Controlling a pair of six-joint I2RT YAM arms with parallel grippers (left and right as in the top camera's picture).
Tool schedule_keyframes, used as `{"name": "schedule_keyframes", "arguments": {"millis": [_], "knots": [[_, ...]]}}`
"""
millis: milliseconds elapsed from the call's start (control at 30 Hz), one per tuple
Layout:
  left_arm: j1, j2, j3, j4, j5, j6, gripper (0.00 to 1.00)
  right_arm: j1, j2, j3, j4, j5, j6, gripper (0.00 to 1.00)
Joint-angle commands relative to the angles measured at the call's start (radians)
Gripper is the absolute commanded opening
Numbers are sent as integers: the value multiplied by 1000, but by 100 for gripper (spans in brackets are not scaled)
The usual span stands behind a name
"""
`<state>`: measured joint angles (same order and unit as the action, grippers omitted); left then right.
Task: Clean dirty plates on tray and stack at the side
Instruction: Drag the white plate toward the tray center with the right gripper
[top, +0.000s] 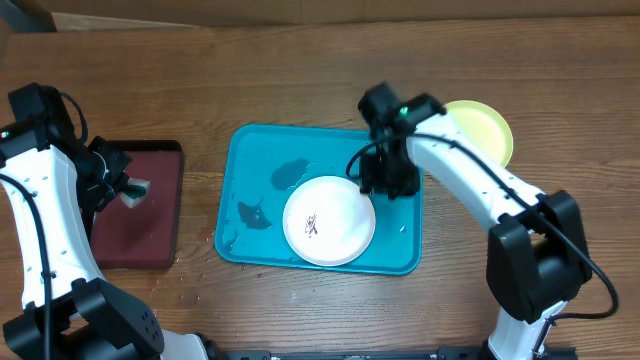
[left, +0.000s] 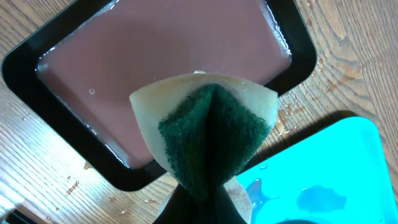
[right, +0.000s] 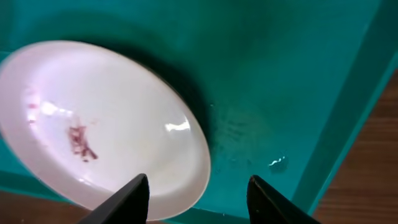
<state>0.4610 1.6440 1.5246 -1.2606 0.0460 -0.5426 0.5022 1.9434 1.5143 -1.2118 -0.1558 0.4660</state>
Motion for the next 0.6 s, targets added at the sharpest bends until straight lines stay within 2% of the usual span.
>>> {"name": "schedule_keyframes", "arguments": {"millis": [0,67,167,467,567], "knots": [[10,3,-6,4,7,23,4,31,-10,-136,84,-21,208,46],[10,3,-6,5,7,23,4,41,-10,-188,136,-30,272,39],[10,3,-6,5,8,23,4,54,-10,-248,191,-33,340,38],[10,3,-6,9,15,23,4,100,-10,-280,277,-48,350,38],[10,3,-6,9,24,24,4,106,-8,-293,311,-35,353,21]]}}
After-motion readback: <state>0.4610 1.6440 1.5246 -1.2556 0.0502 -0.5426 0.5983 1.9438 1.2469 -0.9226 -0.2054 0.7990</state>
